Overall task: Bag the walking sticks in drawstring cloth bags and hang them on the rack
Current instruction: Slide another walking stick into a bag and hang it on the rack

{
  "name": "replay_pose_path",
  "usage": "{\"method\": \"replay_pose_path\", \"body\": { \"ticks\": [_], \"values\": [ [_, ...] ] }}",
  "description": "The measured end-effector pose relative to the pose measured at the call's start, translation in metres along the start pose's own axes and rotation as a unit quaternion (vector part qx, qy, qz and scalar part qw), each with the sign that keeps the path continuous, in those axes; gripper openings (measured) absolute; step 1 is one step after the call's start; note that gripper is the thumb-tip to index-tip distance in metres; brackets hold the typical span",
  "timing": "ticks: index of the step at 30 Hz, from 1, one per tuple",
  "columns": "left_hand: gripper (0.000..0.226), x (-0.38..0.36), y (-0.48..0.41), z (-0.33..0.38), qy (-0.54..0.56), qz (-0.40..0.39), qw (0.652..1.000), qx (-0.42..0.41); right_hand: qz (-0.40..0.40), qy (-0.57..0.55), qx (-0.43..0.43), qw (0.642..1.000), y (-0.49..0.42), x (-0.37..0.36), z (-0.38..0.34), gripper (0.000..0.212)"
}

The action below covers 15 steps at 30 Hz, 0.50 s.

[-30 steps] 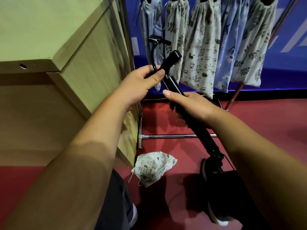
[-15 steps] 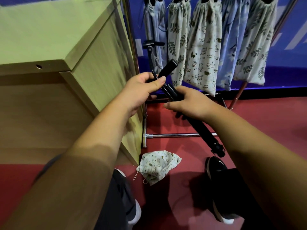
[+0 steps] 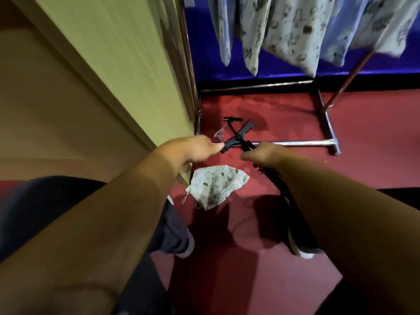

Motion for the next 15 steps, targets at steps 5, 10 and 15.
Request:
{"method": "replay_pose_path", "body": {
  "ticks": [5, 10, 15],
  "values": [
    [0.05, -0.061, -0.063, -0.052, -0.183, -0.016, 0.981, 0.059, -0.063, 0.045, -0.067, 0.995, -0.039, -0.056, 0.039, 0.023],
    [0.041, -0.148, -0.105, -0.103, -0.252, -0.109, 0.958, 0.081, -0.118, 0.06, -0.113, 0.985, -0.055, -0.093, 0.075, 0.02],
    [0.06, -0.185, -0.125, -0.127, -0.357, -0.122, 0.923, 0.072, -0.106, 0.091, -0.094, 0.986, -0.071, -0.111, 0.085, 0.011]
  ]
}}
Point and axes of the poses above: each hand's wrist, its own y-axis away from the middle knuckle, its own x-axis out of the back of the hand, z = x × y, the point moved 8 cm from there along -y, towards the middle knuckle, and after that the axes turned 5 degrees about x, right-handed, at the moved point
